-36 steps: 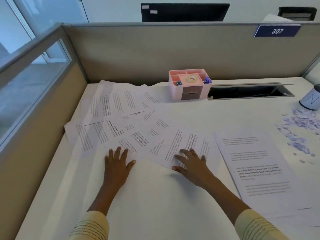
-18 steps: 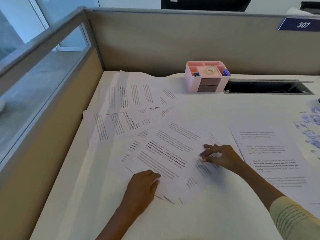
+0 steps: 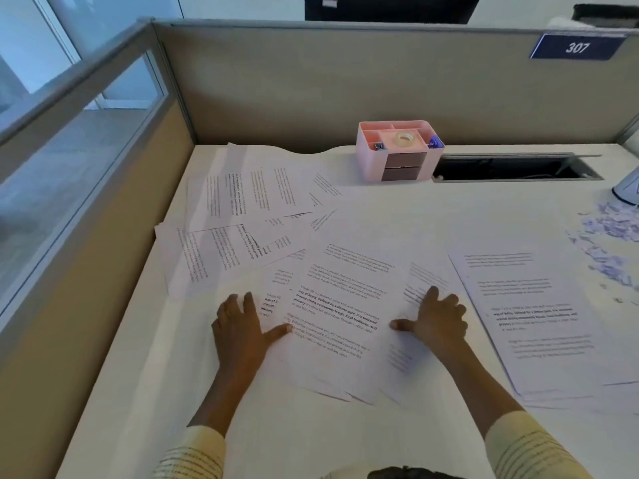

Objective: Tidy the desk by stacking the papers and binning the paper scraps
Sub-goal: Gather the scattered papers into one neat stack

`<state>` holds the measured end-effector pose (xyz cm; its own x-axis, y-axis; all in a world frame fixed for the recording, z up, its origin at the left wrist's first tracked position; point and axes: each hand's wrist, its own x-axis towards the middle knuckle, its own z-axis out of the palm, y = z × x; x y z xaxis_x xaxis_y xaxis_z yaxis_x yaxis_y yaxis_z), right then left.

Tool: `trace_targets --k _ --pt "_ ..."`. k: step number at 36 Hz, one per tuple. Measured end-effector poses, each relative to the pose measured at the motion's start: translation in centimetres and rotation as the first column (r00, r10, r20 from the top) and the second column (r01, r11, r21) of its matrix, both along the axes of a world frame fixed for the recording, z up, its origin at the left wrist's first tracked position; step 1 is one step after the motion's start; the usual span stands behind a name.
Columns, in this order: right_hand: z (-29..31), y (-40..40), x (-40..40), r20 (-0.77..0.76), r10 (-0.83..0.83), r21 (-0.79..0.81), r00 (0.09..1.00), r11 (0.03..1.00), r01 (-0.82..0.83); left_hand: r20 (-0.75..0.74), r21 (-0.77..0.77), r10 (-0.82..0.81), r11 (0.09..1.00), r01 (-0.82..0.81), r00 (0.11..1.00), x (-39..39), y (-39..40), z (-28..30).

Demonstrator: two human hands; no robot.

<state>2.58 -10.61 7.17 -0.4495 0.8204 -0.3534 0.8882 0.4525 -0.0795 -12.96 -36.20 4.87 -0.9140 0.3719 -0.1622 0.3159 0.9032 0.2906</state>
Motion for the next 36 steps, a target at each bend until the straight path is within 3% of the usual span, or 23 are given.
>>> trace_targets --k 6,8,10,13,15,20,26,30,32,36 --pt "0.6 2.1 -1.3 -0.217 0.266 -0.117 0.939 0.948 -0.296 0.088 -0.093 -0.033 0.995 0.041 0.996 0.5 -0.7 0.7" --pt "0.3 2.0 -0.9 -0.289 0.192 -0.132 0.938 0.962 -0.238 0.146 -0.054 -0.004 0.998 0.012 0.989 0.4 -1.0 0.7" --pt "0.0 1.7 -0.4 -0.334 0.019 -0.122 0.942 0.99 -0.064 0.19 -0.042 0.011 0.999 -0.003 0.982 0.4 -1.1 0.9" --pt "0.1 0.4 -0.4 -0.294 -0.104 -0.118 0.95 0.99 0.072 0.177 0.017 0.052 0.998 -0.056 0.983 0.6 -0.3 1.2" --pt "0.4 -0.5 -1.0 -0.3 -0.125 -0.165 0.946 0.983 0.078 0.145 0.034 0.073 0.996 -0.078 0.987 1.1 0.6 1.3" --pt "0.4 -2.1 -2.8 -0.358 -0.188 -0.262 0.914 0.96 0.095 0.078 -0.154 -0.056 0.986 0.068 0.995 3.2 2.8 1.4" --pt "-1.1 -1.9 -2.8 -0.494 -0.386 -0.462 0.78 0.876 0.14 0.09 -0.175 -0.068 0.981 0.083 0.994 3.8 3.3 0.9" --pt "-0.9 -1.2 -2.3 -0.554 -0.415 -0.518 0.722 0.85 0.091 0.068 -0.192 -0.081 0.977 0.093 0.994 3.5 2.8 0.8" --pt "-0.2 -0.7 -2.1 -0.612 -0.379 -0.506 0.694 0.862 0.025 0.07 -0.131 -0.071 0.988 0.079 0.995 3.3 2.5 0.8" --pt "1.1 0.6 -1.5 -0.704 -0.334 -0.517 0.627 0.846 -0.131 0.137 0.132 0.007 0.991 -0.025 0.991 2.5 2.1 1.1"
